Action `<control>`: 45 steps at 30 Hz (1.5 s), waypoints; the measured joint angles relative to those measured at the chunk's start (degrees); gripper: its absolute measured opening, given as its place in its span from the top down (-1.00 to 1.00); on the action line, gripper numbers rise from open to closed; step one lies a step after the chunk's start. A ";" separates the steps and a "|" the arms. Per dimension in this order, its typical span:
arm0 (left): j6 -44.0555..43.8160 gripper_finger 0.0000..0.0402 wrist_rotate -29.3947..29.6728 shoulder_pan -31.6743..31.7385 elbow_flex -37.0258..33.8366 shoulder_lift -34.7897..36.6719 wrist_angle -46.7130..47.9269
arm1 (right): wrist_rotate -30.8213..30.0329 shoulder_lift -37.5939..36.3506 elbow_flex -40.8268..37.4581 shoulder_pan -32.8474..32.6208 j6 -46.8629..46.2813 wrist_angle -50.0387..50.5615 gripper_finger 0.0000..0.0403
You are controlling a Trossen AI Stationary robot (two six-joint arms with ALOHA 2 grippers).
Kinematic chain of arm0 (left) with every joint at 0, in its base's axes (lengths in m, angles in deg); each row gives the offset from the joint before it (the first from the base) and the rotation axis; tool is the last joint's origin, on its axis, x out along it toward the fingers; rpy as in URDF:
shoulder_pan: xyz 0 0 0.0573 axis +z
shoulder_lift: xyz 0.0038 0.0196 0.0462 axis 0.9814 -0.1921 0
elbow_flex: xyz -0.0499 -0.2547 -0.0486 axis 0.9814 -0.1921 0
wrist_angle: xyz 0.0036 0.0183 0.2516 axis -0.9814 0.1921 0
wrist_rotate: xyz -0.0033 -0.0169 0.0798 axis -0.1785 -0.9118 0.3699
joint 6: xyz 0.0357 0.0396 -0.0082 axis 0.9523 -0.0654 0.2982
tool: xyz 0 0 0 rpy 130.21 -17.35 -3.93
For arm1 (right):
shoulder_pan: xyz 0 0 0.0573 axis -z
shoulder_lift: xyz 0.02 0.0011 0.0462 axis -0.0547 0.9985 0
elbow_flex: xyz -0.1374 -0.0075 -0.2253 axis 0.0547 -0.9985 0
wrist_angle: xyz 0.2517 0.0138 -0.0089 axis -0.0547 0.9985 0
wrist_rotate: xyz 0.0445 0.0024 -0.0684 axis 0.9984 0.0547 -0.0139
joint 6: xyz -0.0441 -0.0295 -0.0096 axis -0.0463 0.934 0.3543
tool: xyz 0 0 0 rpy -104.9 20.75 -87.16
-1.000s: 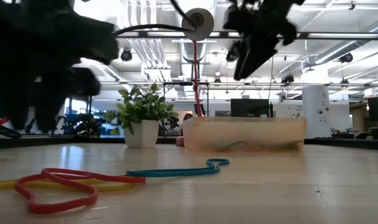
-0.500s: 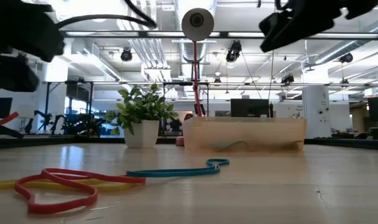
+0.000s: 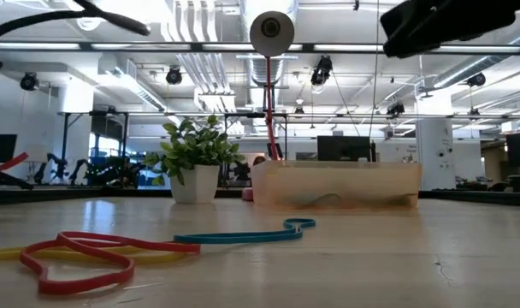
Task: Pick and place rubber bands into bin
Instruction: Put the left yellow rubberband into the orange container
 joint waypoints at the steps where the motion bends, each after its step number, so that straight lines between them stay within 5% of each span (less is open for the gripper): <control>1: -0.95 0.33 -0.05 -0.46 -0.32 0.00 -0.07 | -1.21 0.00 0.02 -0.88 -0.01 -0.54 0.29; 18: -5.69 0.33 -0.05 -1.60 -6.71 0.37 -16.25 | -7.65 0.02 0.02 -5.57 -2.56 -0.52 0.29; 24: -5.45 0.33 9.38 -1.65 -7.12 0.19 -16.78 | -7.68 0.02 0.02 -5.57 -2.56 -0.52 0.29; 35: -5.36 0.33 15.42 -1.76 -6.98 -9.58 -19.81 | -7.82 0.09 -0.14 -5.54 -2.36 -0.47 0.29; 45: -3.90 0.33 29.60 -0.08 -7.42 -10.84 -21.87 | -10.68 0.09 -0.14 -5.52 -1.76 -0.53 0.29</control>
